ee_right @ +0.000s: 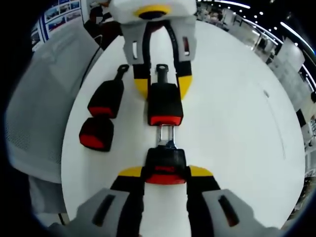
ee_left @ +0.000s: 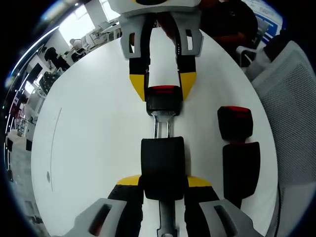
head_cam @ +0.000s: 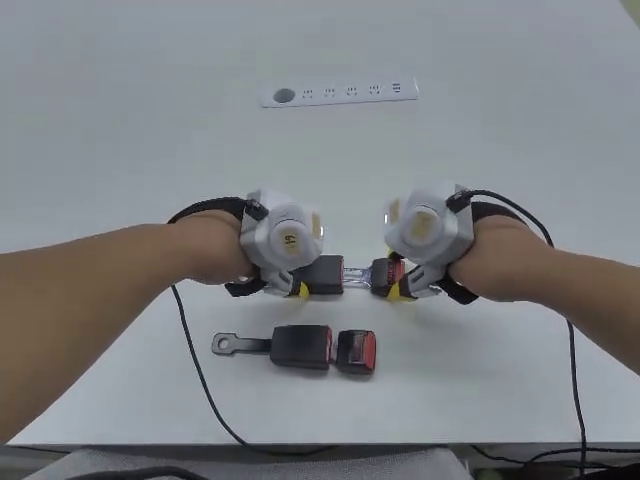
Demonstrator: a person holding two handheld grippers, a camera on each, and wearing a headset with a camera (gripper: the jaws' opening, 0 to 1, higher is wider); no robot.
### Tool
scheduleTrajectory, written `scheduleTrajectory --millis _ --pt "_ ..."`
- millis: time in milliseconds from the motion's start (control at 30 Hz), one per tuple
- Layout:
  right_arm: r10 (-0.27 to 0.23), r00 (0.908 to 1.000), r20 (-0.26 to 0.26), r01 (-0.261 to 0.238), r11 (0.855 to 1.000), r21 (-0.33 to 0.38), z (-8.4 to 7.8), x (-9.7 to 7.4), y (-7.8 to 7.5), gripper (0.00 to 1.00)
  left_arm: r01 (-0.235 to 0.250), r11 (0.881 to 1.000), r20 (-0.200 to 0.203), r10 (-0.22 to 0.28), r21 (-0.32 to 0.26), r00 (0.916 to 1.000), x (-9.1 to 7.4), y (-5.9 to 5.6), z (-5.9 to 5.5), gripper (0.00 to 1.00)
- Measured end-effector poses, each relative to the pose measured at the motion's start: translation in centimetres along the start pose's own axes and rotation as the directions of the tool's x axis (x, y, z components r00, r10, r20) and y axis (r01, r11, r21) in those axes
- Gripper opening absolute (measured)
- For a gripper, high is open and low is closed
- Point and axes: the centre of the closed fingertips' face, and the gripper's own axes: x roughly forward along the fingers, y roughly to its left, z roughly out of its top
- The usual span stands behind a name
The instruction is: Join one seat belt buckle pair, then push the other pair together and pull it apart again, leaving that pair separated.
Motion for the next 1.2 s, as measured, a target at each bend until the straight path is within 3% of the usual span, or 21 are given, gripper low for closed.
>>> scheduleTrajectory --millis 600,700,833,1100,1200 --pt "0.029 0.9971 0.07 -0.029 1.0 0.0 1.7 0.9 0.1 0.29 0.024 1.0 0.003 -0.024 0.006 0.9997 0.2 0.0 0.1 0.31" --pt "0.035 0.9937 0.106 -0.038 0.999 0.019 2.6 1.2 0.1 0.29 0.044 0.999 -0.006 -0.044 0.013 0.999 0.3 0.0 0.2 0.31" --pt "0.026 0.9951 0.095 -0.03 0.999 0.038 3.4 1.6 -0.1 0.28 0.048 0.999 -0.019 -0.048 -0.002 0.9987 0.3 0.0 0.1 0.31" --pt "0.017 0.9957 0.091 -0.019 1.0 0.017 3.3 1.6 0.0 0.28 0.053 0.999 -0.023 -0.053 0.003 0.9983 0.3 0.0 0.1 0.31" --pt "0.012 0.9948 0.101 -0.014 1.0 0.022 3.3 1.5 0.0 0.29 0.046 0.999 -0.008 -0.046 0.0 0.9989 0.2 0.0 0.0 0.31"
